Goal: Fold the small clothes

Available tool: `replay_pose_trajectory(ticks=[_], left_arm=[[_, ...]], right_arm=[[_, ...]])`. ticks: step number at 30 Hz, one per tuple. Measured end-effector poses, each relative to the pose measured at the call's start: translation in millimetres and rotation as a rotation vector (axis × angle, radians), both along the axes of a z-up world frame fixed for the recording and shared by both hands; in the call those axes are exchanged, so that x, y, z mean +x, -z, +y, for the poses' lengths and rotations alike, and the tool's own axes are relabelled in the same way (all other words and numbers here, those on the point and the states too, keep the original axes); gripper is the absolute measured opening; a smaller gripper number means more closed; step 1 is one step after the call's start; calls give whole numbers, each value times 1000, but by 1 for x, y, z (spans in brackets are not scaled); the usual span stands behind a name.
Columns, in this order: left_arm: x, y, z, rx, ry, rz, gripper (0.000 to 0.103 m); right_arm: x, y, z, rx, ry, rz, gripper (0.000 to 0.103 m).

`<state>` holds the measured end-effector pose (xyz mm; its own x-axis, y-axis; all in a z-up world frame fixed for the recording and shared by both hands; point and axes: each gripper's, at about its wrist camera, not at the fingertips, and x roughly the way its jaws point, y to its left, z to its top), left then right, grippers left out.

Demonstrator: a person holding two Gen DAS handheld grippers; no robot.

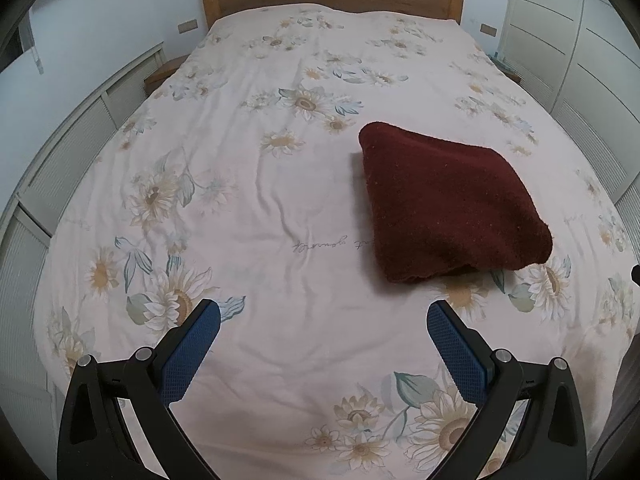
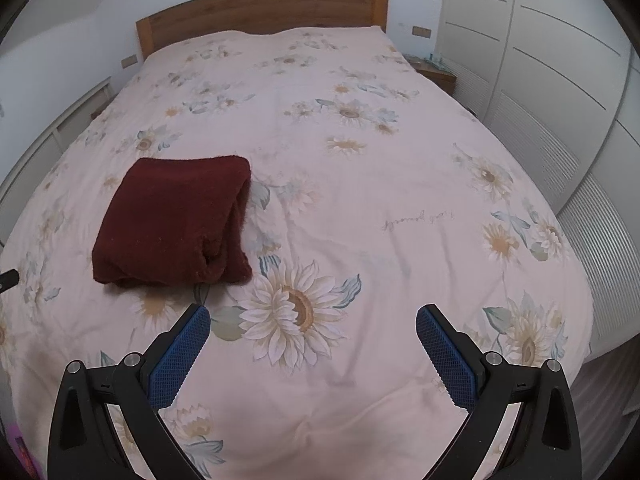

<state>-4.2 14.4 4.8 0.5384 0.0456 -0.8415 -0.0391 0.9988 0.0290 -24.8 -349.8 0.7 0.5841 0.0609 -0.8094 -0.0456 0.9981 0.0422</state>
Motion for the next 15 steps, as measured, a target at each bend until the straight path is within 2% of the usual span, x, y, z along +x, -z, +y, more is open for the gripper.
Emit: replay_pose_trajectory(ticks=[15], left_arm=[[-2, -1, 2, -7, 7, 12, 102]], right_arm=[[1, 4, 0, -13, -7, 15, 103]])
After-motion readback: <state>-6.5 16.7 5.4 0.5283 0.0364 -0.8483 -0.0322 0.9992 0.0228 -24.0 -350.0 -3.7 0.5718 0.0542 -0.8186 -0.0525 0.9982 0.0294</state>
